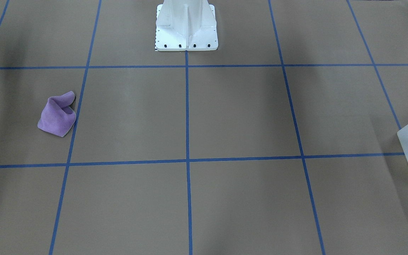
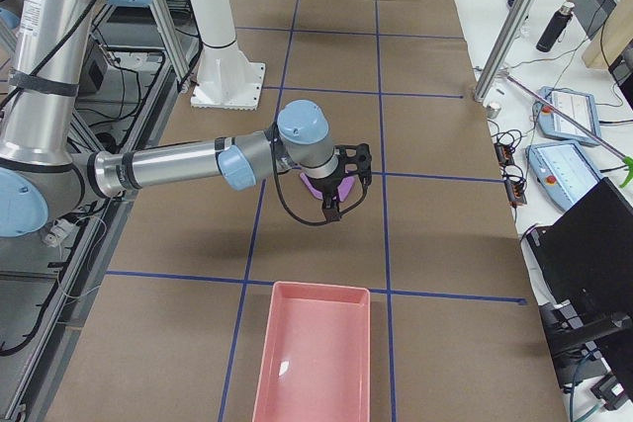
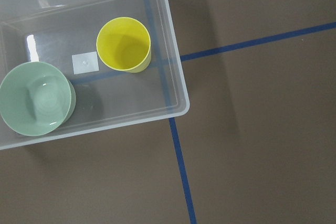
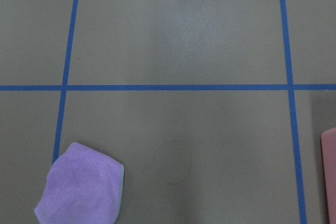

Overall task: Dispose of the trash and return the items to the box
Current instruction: 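Reach the right gripper over the purple cloth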

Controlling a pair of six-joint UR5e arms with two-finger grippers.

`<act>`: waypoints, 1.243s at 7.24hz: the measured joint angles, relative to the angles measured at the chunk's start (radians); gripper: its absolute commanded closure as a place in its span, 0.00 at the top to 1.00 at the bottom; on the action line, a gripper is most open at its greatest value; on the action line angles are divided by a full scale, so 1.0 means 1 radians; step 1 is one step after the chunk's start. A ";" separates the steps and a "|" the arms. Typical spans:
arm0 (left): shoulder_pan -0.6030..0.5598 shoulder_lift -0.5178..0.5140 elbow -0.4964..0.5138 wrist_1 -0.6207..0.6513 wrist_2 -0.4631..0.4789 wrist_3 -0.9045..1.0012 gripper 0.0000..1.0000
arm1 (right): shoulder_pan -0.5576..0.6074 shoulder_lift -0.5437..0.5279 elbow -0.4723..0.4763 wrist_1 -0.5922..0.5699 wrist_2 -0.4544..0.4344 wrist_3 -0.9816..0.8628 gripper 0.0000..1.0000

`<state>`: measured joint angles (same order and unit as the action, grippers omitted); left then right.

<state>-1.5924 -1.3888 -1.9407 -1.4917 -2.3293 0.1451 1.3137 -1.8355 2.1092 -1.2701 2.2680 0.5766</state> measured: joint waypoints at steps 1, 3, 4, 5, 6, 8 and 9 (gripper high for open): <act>-0.009 0.011 -0.007 -0.006 -0.005 0.000 0.99 | -0.107 0.015 0.038 0.000 -0.084 0.116 1.00; -0.017 0.015 -0.003 -0.024 -0.008 -0.002 0.99 | -0.364 0.087 0.068 -0.003 -0.301 0.367 0.98; -0.018 0.016 0.001 -0.037 -0.008 -0.002 0.99 | -0.493 0.128 0.059 -0.008 -0.416 0.467 0.88; -0.018 0.016 0.003 -0.043 -0.009 -0.002 0.99 | -0.581 0.166 0.029 -0.009 -0.500 0.528 0.61; -0.018 0.016 0.003 -0.046 -0.009 -0.002 0.99 | -0.636 0.202 -0.017 -0.009 -0.561 0.560 0.44; -0.017 0.016 0.003 -0.047 -0.009 -0.002 0.99 | -0.673 0.218 -0.068 -0.008 -0.607 0.578 0.43; -0.017 0.015 0.003 -0.048 -0.010 -0.002 0.99 | -0.680 0.202 -0.073 -0.009 -0.616 0.579 0.43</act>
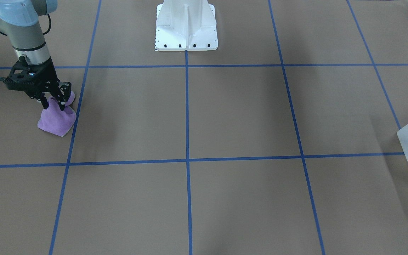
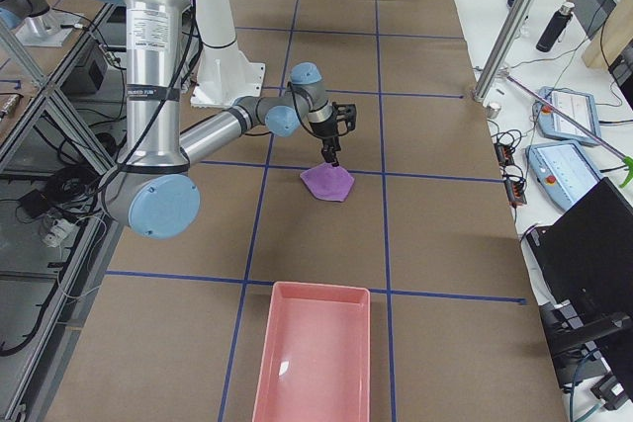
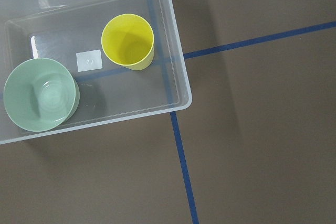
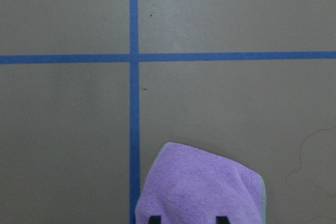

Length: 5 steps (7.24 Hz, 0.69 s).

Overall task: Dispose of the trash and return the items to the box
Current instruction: 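Reach the right gripper over the purple cloth, then pinch the purple cloth with the right gripper and lift it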

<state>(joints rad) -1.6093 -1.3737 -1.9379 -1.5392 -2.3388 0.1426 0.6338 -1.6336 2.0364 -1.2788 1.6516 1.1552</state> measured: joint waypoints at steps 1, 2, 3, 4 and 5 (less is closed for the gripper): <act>0.000 0.000 0.001 0.000 0.000 0.000 0.99 | -0.007 -0.022 -0.001 -0.001 -0.009 -0.003 0.32; 0.000 -0.001 0.001 -0.001 0.000 0.000 0.99 | -0.011 -0.039 -0.001 -0.001 -0.015 -0.008 0.00; 0.000 -0.001 0.002 -0.001 0.000 0.000 0.99 | -0.012 -0.047 0.000 -0.002 -0.021 -0.012 0.00; 0.000 -0.001 0.002 -0.001 0.001 0.000 0.99 | -0.012 -0.047 0.003 -0.002 -0.023 -0.013 0.00; 0.000 -0.001 0.003 -0.001 0.001 0.000 0.99 | -0.012 -0.043 0.011 -0.002 -0.022 -0.014 0.00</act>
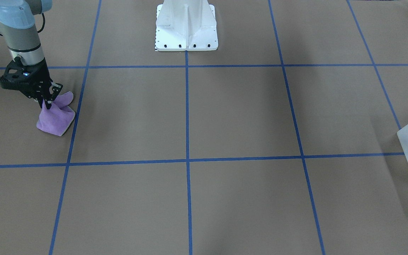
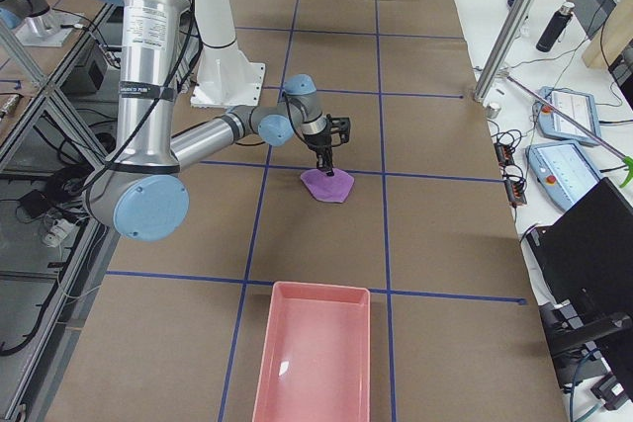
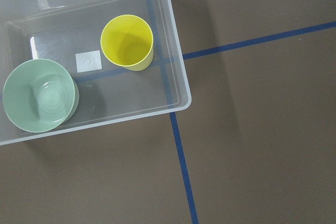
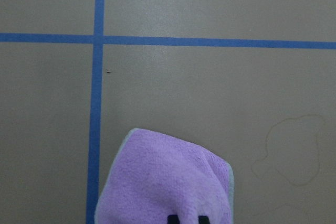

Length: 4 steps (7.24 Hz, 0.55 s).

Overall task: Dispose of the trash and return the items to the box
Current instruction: 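Pinch the purple cloth with the right gripper and lift it, then carry the purple cloth off the table with the right gripper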

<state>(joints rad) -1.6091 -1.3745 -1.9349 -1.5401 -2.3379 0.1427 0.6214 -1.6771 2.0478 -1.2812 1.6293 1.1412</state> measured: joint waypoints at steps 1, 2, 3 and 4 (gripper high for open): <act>0.000 0.000 0.001 0.000 0.000 0.000 0.99 | 0.006 0.003 0.014 -0.001 0.006 -0.003 0.00; 0.000 0.000 0.003 0.000 -0.001 0.000 0.99 | 0.032 0.001 0.034 -0.011 0.030 -0.026 0.00; 0.000 0.000 0.005 0.000 0.000 0.000 0.99 | 0.088 -0.001 0.060 -0.045 0.079 -0.095 0.00; 0.000 0.001 0.005 0.000 0.000 0.000 0.99 | 0.171 -0.002 0.084 -0.098 0.148 -0.216 0.00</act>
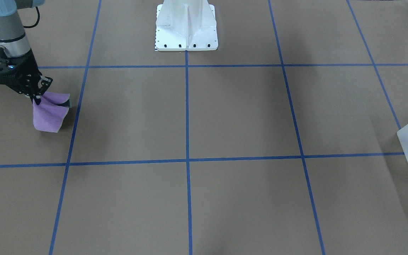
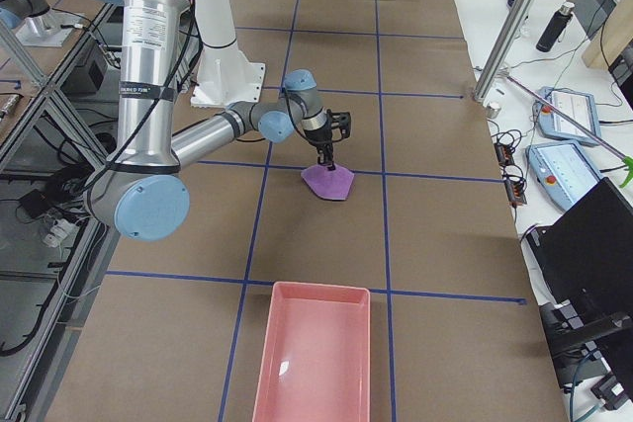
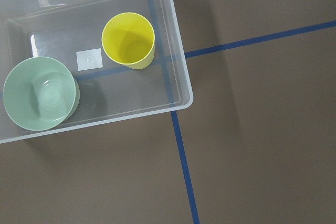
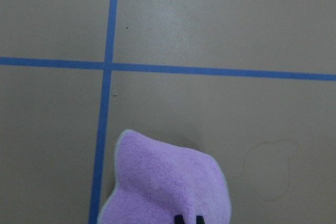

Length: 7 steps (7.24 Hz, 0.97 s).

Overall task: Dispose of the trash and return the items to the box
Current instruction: 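Carry the purple cloth off the table with the right gripper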

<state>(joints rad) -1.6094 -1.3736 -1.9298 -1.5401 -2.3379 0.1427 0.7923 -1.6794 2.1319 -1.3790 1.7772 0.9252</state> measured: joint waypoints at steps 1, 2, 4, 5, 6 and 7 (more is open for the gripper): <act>0.000 0.003 -0.002 0.000 0.000 0.000 0.99 | 0.110 -0.006 0.009 -0.047 0.080 -0.167 0.00; 0.000 0.008 -0.003 -0.003 -0.001 0.000 0.99 | 0.226 -0.020 0.004 -0.081 0.156 -0.341 0.00; 0.000 0.022 0.001 -0.031 -0.001 0.000 0.99 | 0.489 -0.031 -0.072 -0.146 0.305 -0.732 0.00; 0.000 0.025 0.005 -0.043 -0.001 0.000 0.99 | 0.615 -0.028 -0.146 -0.158 0.378 -0.920 0.00; 0.000 0.026 0.007 -0.048 -0.001 0.000 0.99 | 0.721 -0.025 -0.217 -0.163 0.428 -1.078 0.00; 0.000 0.026 0.008 -0.050 -0.001 0.000 0.99 | 0.782 -0.026 -0.264 -0.163 0.445 -1.182 0.00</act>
<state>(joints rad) -1.6092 -1.3471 -1.9219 -1.5898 -2.3393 0.1427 1.5740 -1.7059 1.8675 -1.5423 2.2224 -0.2571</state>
